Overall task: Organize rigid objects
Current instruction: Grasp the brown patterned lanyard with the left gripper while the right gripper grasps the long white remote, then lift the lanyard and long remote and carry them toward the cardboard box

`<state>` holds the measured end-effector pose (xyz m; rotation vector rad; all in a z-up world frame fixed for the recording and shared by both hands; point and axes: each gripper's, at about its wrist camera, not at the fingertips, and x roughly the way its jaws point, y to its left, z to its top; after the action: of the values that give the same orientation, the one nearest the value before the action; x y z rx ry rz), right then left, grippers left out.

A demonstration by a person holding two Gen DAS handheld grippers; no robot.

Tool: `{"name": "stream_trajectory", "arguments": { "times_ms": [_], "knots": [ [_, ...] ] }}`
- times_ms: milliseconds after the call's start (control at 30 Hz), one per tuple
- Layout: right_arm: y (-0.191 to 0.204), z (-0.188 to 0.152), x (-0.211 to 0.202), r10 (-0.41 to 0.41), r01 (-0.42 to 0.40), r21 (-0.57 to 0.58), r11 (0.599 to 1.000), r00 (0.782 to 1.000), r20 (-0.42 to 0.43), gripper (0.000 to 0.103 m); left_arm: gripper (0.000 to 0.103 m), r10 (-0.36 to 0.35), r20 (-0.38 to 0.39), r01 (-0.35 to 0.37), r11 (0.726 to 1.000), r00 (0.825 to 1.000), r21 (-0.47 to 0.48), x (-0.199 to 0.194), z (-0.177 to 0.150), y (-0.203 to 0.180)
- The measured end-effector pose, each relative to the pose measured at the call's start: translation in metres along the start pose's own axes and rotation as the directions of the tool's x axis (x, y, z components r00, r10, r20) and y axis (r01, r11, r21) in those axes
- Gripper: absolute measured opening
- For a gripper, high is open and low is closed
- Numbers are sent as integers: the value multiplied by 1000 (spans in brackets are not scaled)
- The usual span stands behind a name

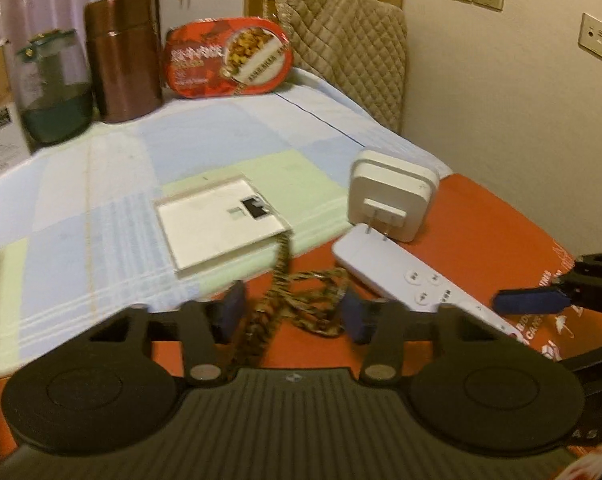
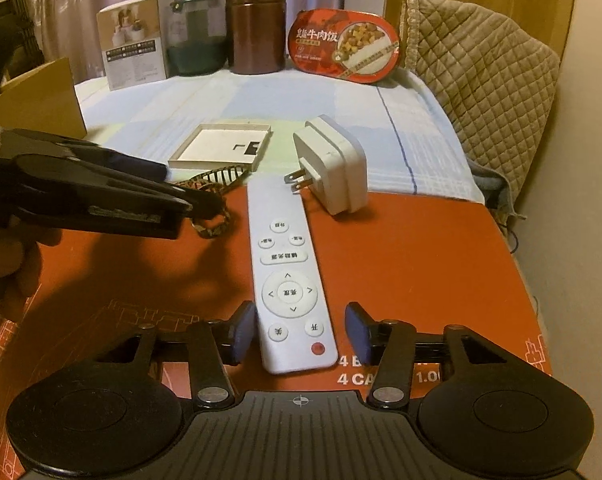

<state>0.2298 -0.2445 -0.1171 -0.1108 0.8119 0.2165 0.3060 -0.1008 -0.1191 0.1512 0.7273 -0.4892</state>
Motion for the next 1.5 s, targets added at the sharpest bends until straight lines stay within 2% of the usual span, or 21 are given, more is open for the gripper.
{"name": "stream_trajectory", "arguments": {
  "times_ms": [133, 300, 467, 500, 567, 667, 733, 800, 833, 900, 1167, 1500],
  "knots": [
    [3, 3, 4, 17, -16, -19, 1000, 1000, 18, 48, 34, 30, 1, -30, 999, 1000, -21, -14, -7, 2],
    [4, 10, 16, 28, -27, -34, 999, 999, 34, 48, 33, 87, -1, -86, 994, 996, -74, -46, -29, 13],
    [-2, 18, 29, 52, -50, -32, 998, 997, 62, 48, 34, 118, 6, -117, 989, 993, -93, -60, -43, 16],
    [-2, 18, 30, 53, -51, -35, 998, 996, 68, 48, 34, 121, 9, -119, 989, 993, -92, -61, -45, 16],
    [-3, 20, 33, 61, -58, -37, 998, 995, 75, 48, 42, 140, 18, -138, 987, 990, -88, -61, -48, 14],
    [-3, 21, 34, 58, -55, -32, 998, 995, 81, 47, 43, 151, 27, -149, 985, 988, -88, -58, -49, 12],
    [-1, 20, 34, 53, -50, -36, 998, 995, 84, 38, 42, 146, 20, -143, 986, 989, -90, -56, -50, 12],
    [0, 21, 33, 57, -54, -35, 998, 995, 80, 36, 40, 144, 12, -143, 986, 989, -86, -55, -50, 11],
    [0, 21, 33, 62, -59, -30, 998, 995, 77, 36, 36, 146, 7, -145, 985, 989, -89, -55, -50, 10],
    [0, 21, 32, 64, -64, -10, 998, 995, 71, 35, 35, 146, 1, -146, 984, 989, -102, -59, -51, 10],
    [3, 13, 2, 75, -78, 46, 996, 995, 65, 35, 35, 137, -27, -139, 978, 990, -152, -88, -60, -2],
    [22, -21, -52, 86, -89, 95, 992, 996, 40, 35, 34, 129, -31, -133, 977, 991, -165, -139, -77, -25]
  ]
}}
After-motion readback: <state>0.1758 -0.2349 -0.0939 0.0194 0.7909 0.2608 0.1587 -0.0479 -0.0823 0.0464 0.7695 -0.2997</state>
